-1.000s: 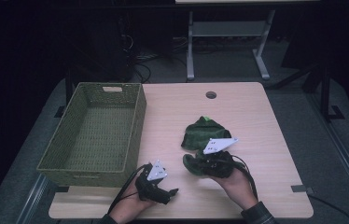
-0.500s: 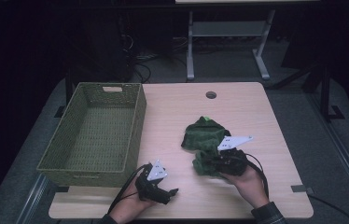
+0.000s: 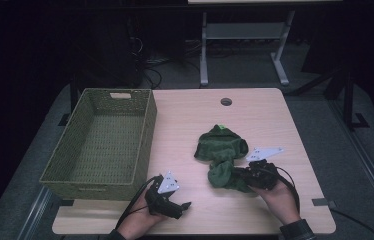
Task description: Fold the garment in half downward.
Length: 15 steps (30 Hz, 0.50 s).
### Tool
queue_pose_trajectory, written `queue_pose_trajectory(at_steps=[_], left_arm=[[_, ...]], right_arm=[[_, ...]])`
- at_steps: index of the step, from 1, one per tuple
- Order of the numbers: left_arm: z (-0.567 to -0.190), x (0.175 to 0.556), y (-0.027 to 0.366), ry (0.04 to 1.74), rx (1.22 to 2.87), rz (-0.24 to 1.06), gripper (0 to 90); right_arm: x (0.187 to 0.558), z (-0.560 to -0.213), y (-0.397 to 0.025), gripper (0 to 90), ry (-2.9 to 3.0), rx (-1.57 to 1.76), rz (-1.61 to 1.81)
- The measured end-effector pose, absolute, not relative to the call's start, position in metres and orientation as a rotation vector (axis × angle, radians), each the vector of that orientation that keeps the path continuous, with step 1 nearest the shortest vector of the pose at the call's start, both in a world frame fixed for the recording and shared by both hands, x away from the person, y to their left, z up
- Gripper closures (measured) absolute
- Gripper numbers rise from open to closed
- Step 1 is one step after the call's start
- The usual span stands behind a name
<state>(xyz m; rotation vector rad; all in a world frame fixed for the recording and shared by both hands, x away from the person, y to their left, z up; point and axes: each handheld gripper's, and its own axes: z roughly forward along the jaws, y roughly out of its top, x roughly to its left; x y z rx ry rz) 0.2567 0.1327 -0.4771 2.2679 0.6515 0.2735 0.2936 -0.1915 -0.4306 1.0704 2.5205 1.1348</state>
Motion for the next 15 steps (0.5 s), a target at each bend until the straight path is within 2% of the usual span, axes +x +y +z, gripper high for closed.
queue_pose_trajectory(at_steps=[3,10,15], left_arm=[[-0.477,0.257,0.133,0.652,2.268,0.274,12.5],[-0.477,0.257,0.132,0.656,2.263,0.273,12.5],[-0.477,0.257,0.133,0.651,2.267,0.272,12.6]], right_arm=[[0.293,-0.429,-0.198,80.4,2.498,1.076,1.129],[0.294,-0.405,-0.191,88.1,2.471,1.009,1.226],[0.308,-0.415,-0.179,89.6,2.500,0.997,1.209]])
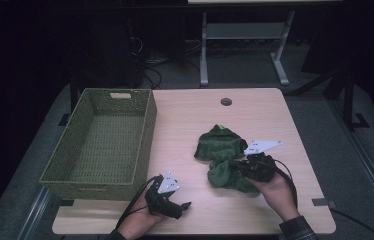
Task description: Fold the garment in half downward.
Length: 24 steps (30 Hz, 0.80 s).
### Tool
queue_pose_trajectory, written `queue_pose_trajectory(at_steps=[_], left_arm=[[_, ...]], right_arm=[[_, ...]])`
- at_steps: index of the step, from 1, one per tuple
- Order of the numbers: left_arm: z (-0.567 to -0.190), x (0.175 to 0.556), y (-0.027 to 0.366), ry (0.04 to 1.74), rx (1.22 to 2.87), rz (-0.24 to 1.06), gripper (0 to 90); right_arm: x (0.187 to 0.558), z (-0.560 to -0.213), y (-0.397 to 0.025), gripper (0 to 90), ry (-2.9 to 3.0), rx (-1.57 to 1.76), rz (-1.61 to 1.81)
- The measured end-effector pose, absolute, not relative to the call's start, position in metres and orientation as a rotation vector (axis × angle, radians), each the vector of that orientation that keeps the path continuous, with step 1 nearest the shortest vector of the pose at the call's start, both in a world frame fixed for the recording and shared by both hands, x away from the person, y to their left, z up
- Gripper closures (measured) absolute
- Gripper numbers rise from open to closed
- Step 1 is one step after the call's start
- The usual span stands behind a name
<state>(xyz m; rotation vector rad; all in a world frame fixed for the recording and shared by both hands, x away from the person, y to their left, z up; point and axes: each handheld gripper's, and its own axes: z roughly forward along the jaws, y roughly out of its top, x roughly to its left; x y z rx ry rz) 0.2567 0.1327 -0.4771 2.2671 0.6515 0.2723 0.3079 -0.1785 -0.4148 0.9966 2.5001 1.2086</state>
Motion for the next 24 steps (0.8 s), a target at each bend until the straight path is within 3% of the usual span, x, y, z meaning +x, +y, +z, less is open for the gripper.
queue_pose_trajectory(at_steps=[14,24], left_arm=[[-0.477,0.257,0.133,0.651,2.270,0.272,12.6],[-0.477,0.257,0.133,0.650,2.269,0.273,12.5]], right_arm=[[0.322,-0.452,-0.169,89.6,2.611,1.043,1.044],[0.311,-0.434,-0.198,81.6,2.537,1.025,1.119]])
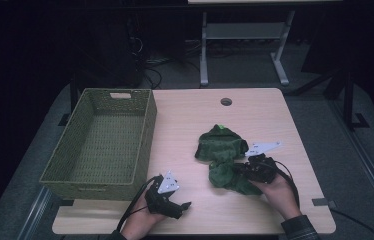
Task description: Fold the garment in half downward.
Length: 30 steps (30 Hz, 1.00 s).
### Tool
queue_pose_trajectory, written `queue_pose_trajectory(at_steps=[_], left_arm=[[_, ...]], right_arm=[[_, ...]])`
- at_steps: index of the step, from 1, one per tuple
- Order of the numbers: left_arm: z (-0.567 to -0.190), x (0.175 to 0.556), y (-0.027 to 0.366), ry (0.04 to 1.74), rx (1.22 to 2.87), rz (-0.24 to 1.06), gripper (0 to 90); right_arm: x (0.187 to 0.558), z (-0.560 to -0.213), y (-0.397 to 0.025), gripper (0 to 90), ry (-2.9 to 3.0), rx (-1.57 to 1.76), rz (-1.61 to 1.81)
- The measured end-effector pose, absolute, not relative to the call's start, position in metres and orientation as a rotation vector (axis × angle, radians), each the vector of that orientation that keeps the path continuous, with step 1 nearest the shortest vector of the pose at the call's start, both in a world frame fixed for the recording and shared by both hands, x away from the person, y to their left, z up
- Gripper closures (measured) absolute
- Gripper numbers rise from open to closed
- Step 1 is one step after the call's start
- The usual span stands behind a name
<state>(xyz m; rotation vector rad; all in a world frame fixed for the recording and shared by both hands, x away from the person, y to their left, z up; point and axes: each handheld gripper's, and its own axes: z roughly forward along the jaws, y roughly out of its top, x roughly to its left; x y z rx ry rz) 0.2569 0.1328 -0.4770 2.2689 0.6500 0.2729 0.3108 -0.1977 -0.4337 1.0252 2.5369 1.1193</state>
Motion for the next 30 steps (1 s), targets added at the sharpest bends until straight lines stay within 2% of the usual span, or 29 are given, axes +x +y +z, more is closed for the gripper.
queue_pose_trajectory(at_steps=[6,16,30], left_arm=[[-0.477,0.256,0.131,0.675,2.260,0.282,12.4],[-0.477,0.258,0.126,0.649,2.265,0.271,12.2],[-0.478,0.260,0.125,0.648,2.265,0.271,12.3]], right_arm=[[0.300,-0.431,-0.226,77.2,2.504,1.043,1.122],[0.275,-0.436,-0.270,64.5,2.489,1.069,1.114],[0.246,-0.458,-0.290,60.9,2.587,1.131,1.120]])
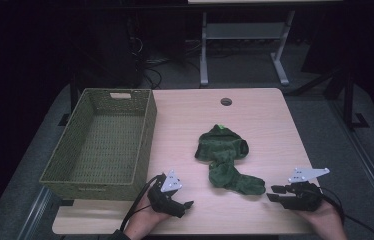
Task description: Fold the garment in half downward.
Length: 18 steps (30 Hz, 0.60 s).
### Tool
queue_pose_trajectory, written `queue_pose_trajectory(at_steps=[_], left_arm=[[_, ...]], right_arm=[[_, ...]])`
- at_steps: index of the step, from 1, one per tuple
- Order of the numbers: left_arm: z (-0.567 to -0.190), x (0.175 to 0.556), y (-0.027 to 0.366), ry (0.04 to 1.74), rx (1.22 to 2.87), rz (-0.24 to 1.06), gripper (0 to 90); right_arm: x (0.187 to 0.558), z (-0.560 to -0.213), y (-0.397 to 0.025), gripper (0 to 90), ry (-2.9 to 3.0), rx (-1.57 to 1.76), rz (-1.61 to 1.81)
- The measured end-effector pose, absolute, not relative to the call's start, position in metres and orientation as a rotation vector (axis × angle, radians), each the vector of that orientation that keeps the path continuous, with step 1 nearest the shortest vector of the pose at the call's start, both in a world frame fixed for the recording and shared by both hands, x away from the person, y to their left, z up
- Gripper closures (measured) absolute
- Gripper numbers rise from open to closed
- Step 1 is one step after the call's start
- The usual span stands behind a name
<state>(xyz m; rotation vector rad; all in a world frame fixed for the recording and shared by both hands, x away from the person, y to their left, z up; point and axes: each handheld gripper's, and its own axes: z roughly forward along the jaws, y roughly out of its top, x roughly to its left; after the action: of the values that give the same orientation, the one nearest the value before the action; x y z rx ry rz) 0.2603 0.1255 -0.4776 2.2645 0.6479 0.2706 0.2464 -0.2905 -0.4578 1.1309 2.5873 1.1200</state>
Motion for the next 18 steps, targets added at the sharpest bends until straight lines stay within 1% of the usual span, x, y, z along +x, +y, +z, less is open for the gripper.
queue_pose_trajectory(at_steps=[7,12,15,18], left_arm=[[-0.478,0.260,0.126,0.647,2.265,0.271,12.3],[-0.478,0.260,0.125,0.650,2.264,0.270,12.3],[-0.478,0.260,0.125,0.648,2.265,0.271,12.4],[-0.478,0.260,0.125,0.648,2.265,0.271,12.4]], right_arm=[[0.253,-0.464,-0.283,61.2,2.643,1.161,1.123],[0.257,-0.465,-0.280,63.5,2.644,1.178,1.151],[0.260,-0.465,-0.278,69.8,2.641,1.152,1.162],[0.262,-0.465,-0.276,78.6,2.636,1.152,1.157]])
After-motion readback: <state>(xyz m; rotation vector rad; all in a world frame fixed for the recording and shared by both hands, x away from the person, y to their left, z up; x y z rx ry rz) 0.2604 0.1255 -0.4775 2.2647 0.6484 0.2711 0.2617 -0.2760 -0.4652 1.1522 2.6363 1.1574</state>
